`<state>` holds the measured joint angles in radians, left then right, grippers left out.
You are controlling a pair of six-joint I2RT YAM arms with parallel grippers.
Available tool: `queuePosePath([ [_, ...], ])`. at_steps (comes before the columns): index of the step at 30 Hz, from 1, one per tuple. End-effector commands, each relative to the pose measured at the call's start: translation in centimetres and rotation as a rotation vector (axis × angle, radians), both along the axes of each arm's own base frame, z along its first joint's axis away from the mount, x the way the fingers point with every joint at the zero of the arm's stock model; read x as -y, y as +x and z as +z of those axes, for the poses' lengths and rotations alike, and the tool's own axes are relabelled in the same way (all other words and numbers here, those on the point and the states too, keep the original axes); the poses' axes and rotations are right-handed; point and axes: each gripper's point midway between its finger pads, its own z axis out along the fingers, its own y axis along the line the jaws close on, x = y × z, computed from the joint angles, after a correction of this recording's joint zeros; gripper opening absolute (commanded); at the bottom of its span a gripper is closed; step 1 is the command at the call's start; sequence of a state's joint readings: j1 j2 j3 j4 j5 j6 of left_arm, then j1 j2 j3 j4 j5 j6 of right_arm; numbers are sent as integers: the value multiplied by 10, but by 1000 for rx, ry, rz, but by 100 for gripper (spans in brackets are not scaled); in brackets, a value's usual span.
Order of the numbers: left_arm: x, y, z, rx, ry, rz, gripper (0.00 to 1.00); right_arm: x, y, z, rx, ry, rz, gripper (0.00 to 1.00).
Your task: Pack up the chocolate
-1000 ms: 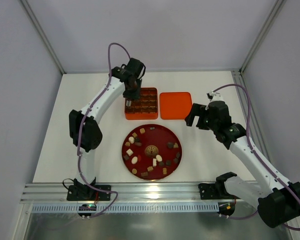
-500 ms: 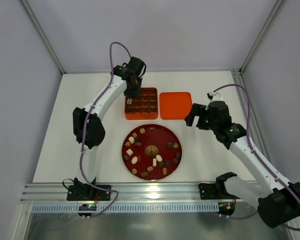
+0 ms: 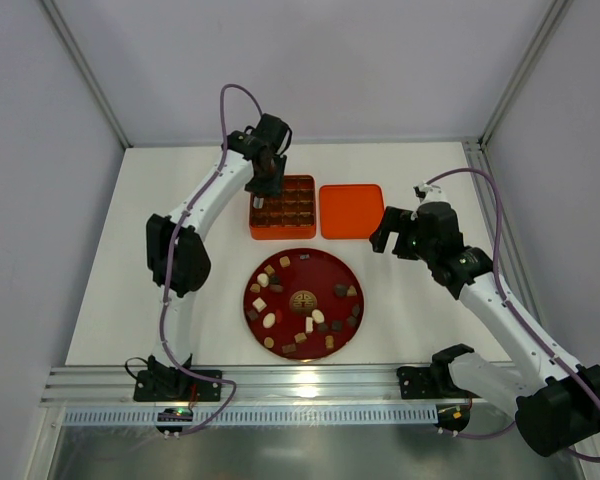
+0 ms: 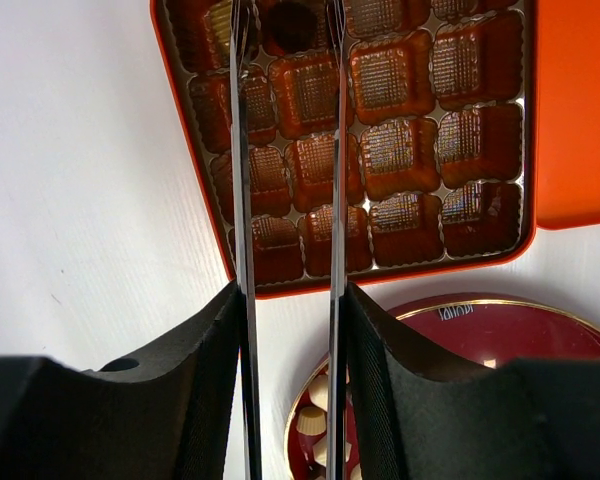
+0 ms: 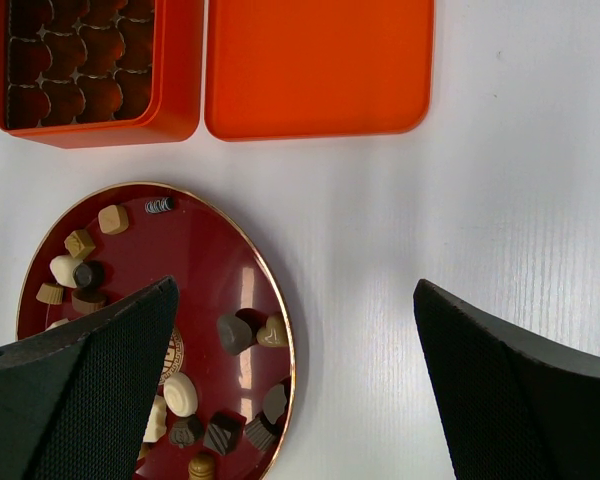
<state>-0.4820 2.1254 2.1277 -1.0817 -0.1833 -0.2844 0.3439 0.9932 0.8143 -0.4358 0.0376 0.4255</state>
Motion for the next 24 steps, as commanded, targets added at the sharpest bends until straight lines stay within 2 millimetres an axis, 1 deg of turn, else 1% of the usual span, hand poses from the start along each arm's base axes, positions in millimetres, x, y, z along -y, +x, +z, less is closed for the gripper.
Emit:
queuePosePath([
  [1, -2, 10, 25, 76, -15, 1, 43, -2, 1, 5, 22, 20, 2, 100],
  [3, -3, 10, 26, 77, -13, 1, 43, -1, 1, 4, 21, 19, 1, 100],
  [7, -2, 7, 35, 84, -29, 1, 43, -2, 1, 4, 19, 24, 3, 100],
  [9, -2, 2, 46, 95, -46, -1, 43, -2, 1, 4, 21, 22, 3, 100],
  [11, 0, -7, 56, 97, -68, -8, 43, -2, 2, 5, 22, 25, 2, 100],
  [13, 3, -15, 61, 95, -77, -18, 43, -3, 2, 4, 21, 27, 4, 100],
  [14, 5, -25, 66, 97, -88, -31, 43, -3, 2, 4, 22, 25, 3, 100],
  [15, 7, -31, 67, 93, -92, -37, 43, -3, 2, 5, 26, 26, 2, 99],
  [16, 7, -40, 61, 74, -83, -45, 43, -3, 3, 5, 25, 26, 2, 100],
  [17, 11, -50, 70, 87, -94, -60, 43, -3, 2, 5, 26, 27, 4, 100],
  [18, 12, -57, 71, 84, -99, -65, 43, -3, 2, 5, 25, 26, 3, 100],
  [19, 13, -69, 62, 57, -92, -77, 43, -3, 2, 5, 25, 24, 4, 100],
  [20, 18, -79, 73, 81, -113, -97, 43, -3, 3, 5, 28, 25, 4, 100],
  [21, 20, -87, 72, 76, -116, -104, 43, -3, 2, 4, 25, 26, 5, 100],
  [22, 22, -96, 65, 52, -111, -114, 43, -4, 2, 3, 22, 26, 8, 100],
  [23, 24, -104, 67, 52, -120, -129, 43, -4, 3, 3, 23, 26, 6, 100],
  [24, 31, -117, 72, 59, -128, -153, 43, -4, 3, 3, 23, 25, 9, 100],
])
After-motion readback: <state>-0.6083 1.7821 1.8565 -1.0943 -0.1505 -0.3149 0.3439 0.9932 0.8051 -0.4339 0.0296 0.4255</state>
